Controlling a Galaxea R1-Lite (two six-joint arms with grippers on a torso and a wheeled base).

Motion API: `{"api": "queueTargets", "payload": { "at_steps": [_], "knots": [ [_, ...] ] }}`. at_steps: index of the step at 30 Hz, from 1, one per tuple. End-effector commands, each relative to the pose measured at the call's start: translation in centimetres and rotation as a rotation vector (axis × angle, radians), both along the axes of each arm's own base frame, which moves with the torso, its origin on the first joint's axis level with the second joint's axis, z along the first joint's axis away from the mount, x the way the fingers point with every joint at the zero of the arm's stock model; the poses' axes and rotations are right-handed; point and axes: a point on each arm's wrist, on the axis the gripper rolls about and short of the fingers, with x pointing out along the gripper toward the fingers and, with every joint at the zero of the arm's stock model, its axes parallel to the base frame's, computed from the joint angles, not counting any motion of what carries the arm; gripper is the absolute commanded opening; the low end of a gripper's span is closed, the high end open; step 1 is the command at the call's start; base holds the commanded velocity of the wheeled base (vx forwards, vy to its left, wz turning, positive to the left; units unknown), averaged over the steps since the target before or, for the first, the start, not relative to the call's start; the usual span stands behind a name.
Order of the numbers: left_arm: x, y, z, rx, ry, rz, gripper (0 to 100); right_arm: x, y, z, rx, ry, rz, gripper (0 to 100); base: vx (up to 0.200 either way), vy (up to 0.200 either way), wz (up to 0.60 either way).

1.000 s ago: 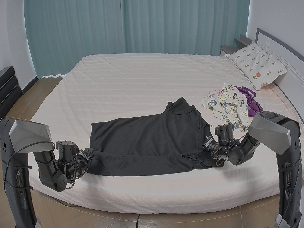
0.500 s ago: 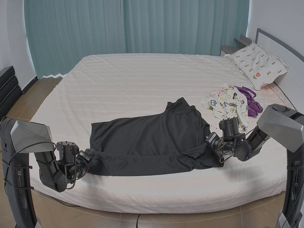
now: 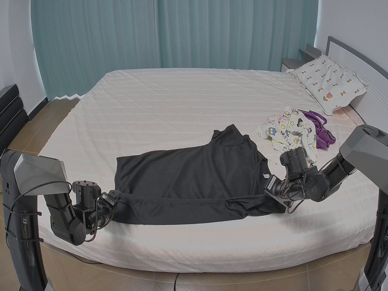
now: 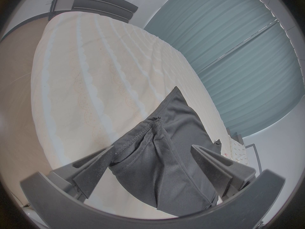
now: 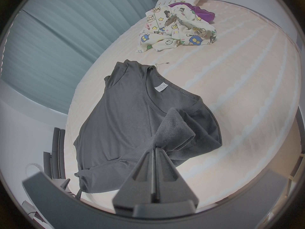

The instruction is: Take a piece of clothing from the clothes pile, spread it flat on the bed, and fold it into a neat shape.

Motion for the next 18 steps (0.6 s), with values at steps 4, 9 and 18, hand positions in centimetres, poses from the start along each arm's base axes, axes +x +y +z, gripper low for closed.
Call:
{"api": "queueTargets", "payload": {
  "at_steps": [4, 9, 18],
  "knots": [
    [0.0, 0.0, 0.0, 0.0, 0.0, 0.0, 100, -1.3, 0.3, -0.6, -0.046, 0.046, 0.045, 0, 0.0, 0.0, 0.0],
    [0.0, 0.0, 0.0, 0.0, 0.0, 0.003, 100, -2.6, 0.1, -0.8, -0.118, 0.12, 0.118, 100, 0.0, 0.0, 0.0],
    [0.0, 0.0, 0.0, 0.0, 0.0, 0.0, 100, -1.5, -1.2, -1.1, -0.113, 0.112, 0.081, 100, 0.0, 0.0, 0.0]
  ]
}}
